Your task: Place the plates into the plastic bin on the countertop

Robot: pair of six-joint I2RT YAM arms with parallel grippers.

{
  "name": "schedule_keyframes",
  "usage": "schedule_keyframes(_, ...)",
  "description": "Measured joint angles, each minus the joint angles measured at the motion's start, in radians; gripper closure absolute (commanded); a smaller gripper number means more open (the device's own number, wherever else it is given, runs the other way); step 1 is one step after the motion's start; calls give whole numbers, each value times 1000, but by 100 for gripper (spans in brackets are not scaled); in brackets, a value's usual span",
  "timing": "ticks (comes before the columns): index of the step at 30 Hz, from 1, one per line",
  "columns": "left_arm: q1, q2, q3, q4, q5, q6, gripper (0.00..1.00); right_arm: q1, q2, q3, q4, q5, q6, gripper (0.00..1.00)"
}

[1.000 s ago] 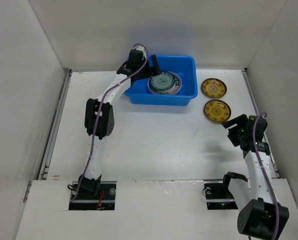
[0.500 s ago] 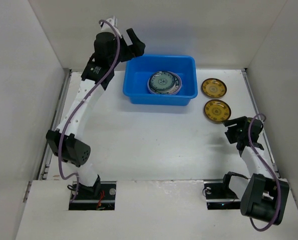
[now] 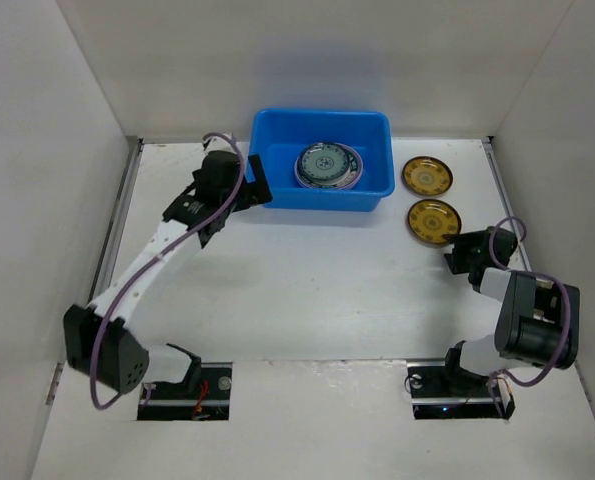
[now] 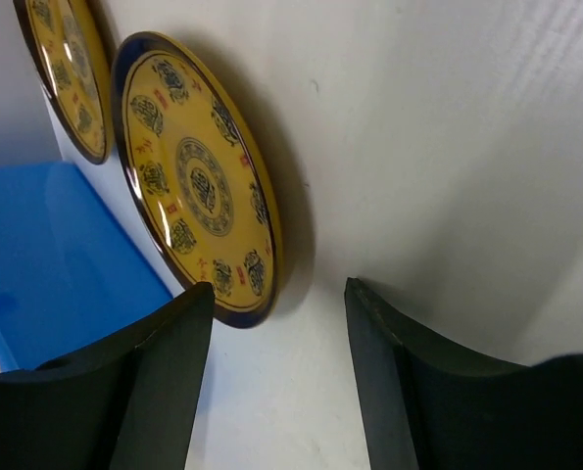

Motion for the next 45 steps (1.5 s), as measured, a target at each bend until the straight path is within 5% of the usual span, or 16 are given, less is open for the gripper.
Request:
schedule_keyframes(6,6,-227,-48,-30,-63,-1,0,0,91,37,66,0,19,57)
schedule_keyframes(13,43,-325,-127,-121,-107,-4,0,1,186,84,94,3,35,100)
schedule_keyframes(19,78,-337,-152,-169,-116,-11,0,39,146,88,75,30,36,100)
schedule_keyframes(25,90,-298,-145,-156,-121,-13,0,127,-105,106,-60,76,22,100)
schedule_keyframes(31,90,-218,-142,-132,-120,-13,0,231,-265,359,-290,148,-57,100)
schedule_keyframes(36,94,-207,-143,-118,-119,-11,0,349,-115,725,-399,157,-159,100)
schedule_keyframes(45,148,-266,-207,-108,-120,-7,0,536,430,1368,-622,130,-389,100)
